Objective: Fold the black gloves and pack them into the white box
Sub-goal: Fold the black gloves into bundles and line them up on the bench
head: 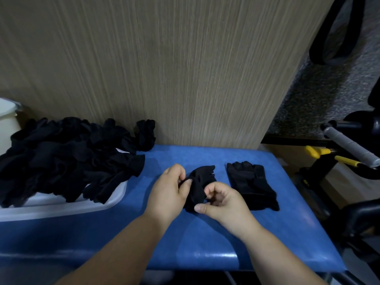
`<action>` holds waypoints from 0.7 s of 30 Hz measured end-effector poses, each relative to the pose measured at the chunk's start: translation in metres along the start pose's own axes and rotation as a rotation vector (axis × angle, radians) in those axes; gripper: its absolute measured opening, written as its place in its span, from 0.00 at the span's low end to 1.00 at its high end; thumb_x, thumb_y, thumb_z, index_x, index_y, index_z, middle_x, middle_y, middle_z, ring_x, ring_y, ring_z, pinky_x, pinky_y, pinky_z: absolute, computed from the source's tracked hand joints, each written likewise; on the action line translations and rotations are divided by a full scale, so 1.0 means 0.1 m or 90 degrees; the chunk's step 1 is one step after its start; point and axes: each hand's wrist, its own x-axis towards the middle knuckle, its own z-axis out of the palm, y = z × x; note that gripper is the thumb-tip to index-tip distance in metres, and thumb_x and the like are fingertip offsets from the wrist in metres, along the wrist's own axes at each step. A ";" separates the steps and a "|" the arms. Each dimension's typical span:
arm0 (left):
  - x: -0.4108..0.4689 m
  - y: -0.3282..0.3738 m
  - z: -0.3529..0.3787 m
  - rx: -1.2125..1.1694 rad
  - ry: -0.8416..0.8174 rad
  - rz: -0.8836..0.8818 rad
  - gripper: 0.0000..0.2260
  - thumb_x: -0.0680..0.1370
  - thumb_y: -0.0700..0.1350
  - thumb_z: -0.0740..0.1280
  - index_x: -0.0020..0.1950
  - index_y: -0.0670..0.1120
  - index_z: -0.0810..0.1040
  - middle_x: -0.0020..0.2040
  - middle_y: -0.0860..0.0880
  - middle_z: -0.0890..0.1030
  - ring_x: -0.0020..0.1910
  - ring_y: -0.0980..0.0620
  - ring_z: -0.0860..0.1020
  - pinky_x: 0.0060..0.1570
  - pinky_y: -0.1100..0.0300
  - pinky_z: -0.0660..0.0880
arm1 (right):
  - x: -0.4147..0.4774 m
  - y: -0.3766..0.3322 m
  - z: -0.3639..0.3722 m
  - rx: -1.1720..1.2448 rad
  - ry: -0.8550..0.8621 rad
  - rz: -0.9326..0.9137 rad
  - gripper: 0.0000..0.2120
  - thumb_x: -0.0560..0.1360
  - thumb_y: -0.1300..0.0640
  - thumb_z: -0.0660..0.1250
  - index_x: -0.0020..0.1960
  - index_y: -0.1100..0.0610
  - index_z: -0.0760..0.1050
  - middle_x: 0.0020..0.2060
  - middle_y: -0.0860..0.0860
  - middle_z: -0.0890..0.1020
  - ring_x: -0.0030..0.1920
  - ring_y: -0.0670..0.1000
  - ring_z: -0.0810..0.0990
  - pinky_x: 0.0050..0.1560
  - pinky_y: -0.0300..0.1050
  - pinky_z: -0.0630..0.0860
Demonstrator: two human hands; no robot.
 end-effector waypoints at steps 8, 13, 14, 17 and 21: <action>-0.06 0.04 -0.03 -0.040 -0.032 -0.021 0.10 0.77 0.42 0.62 0.39 0.48 0.63 0.27 0.53 0.65 0.25 0.56 0.63 0.26 0.62 0.63 | 0.06 -0.01 0.03 -0.047 0.186 -0.032 0.18 0.69 0.63 0.74 0.32 0.53 0.65 0.26 0.46 0.68 0.30 0.45 0.64 0.32 0.40 0.65; -0.10 0.04 -0.02 -0.043 -0.062 -0.016 0.13 0.78 0.46 0.63 0.38 0.49 0.61 0.24 0.54 0.64 0.24 0.56 0.61 0.24 0.62 0.62 | 0.10 -0.09 -0.02 -0.120 0.254 -0.043 0.16 0.71 0.61 0.70 0.34 0.53 0.63 0.25 0.47 0.67 0.27 0.44 0.63 0.30 0.40 0.65; -0.10 0.04 -0.02 -0.045 -0.068 -0.020 0.13 0.79 0.46 0.63 0.38 0.49 0.61 0.24 0.54 0.64 0.24 0.56 0.61 0.24 0.63 0.62 | 0.11 -0.10 -0.03 -0.132 0.259 -0.042 0.15 0.72 0.61 0.70 0.35 0.54 0.64 0.25 0.47 0.67 0.26 0.44 0.63 0.29 0.39 0.65; -0.09 0.04 -0.02 -0.060 -0.079 -0.045 0.13 0.79 0.47 0.63 0.38 0.49 0.62 0.23 0.55 0.64 0.23 0.56 0.61 0.23 0.63 0.61 | 0.12 -0.13 -0.01 -0.129 0.232 -0.026 0.13 0.73 0.58 0.70 0.36 0.54 0.65 0.26 0.48 0.69 0.27 0.43 0.65 0.31 0.38 0.68; -0.04 0.02 -0.04 -0.048 -0.050 -0.091 0.13 0.78 0.49 0.63 0.39 0.48 0.62 0.26 0.52 0.66 0.25 0.54 0.66 0.26 0.61 0.63 | 0.10 -0.15 -0.01 -0.073 0.090 -0.017 0.12 0.66 0.46 0.72 0.40 0.51 0.71 0.36 0.53 0.77 0.36 0.53 0.75 0.45 0.54 0.77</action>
